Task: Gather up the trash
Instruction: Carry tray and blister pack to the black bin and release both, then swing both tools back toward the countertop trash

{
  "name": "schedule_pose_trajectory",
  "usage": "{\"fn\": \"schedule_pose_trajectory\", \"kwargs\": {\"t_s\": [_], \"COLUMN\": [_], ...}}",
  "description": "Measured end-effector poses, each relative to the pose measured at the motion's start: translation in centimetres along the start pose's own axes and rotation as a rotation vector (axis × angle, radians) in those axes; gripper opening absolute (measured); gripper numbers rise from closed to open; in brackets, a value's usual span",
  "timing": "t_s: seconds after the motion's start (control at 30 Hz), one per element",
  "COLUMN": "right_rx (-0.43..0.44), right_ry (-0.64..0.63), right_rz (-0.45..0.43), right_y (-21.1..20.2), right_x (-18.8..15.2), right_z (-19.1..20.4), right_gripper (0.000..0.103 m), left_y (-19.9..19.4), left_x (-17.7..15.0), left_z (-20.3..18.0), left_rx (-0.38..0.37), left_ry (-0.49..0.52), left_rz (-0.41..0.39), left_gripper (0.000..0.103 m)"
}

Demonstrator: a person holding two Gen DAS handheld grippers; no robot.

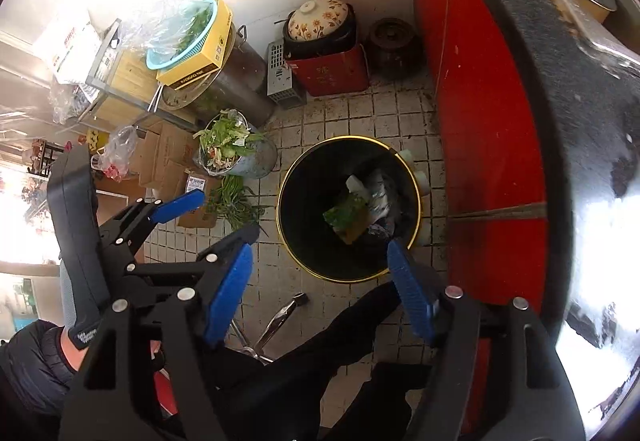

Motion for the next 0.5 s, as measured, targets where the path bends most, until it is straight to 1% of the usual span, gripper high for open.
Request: {"fn": "schedule_pose_trajectory", "kwargs": {"t_s": [0.17,0.27,0.37,0.47,0.5], "right_rx": [0.006,-0.004,-0.021,-0.072,-0.092], "right_ry": [0.042,0.078,0.140,0.226,0.268], "right_rz": [-0.052,-0.115,-0.198,-0.291,-0.330], "right_y": [-3.2,-6.4,-10.2,-14.3,-16.1], "right_x": [-1.6,-3.4,-5.7,-9.2,-10.9], "right_z": [-1.6,-3.4,-6.1,-9.6,-11.1], "right_gripper": [0.073,0.076,0.078,0.081,0.082], "left_y": [-1.9,-3.6,-5.4,-7.2,-7.8], "left_x": [-0.1,0.6,1.7,2.8,3.1], "left_z": [-1.3,-3.6,-7.2,-12.8,-15.5], "left_rx": [0.013,0.006,-0.003,-0.029,-0.045], "left_ry": [0.024,0.061,0.137,0.258,0.320], "left_rz": [-0.014,-0.038,-0.071,-0.103,-0.113], "left_gripper": [0.081,0.083,0.086,0.090,0.090]}}
Point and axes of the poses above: each gripper's, at about its wrist camera, not at the fingertips, and y roughly the way its jaws point, z to its left, x to its top, the point moved 8 cm from there along y, roughly the way its jaws point, and after that the axes turned 8 degrees about z, right-handed, at the moved point
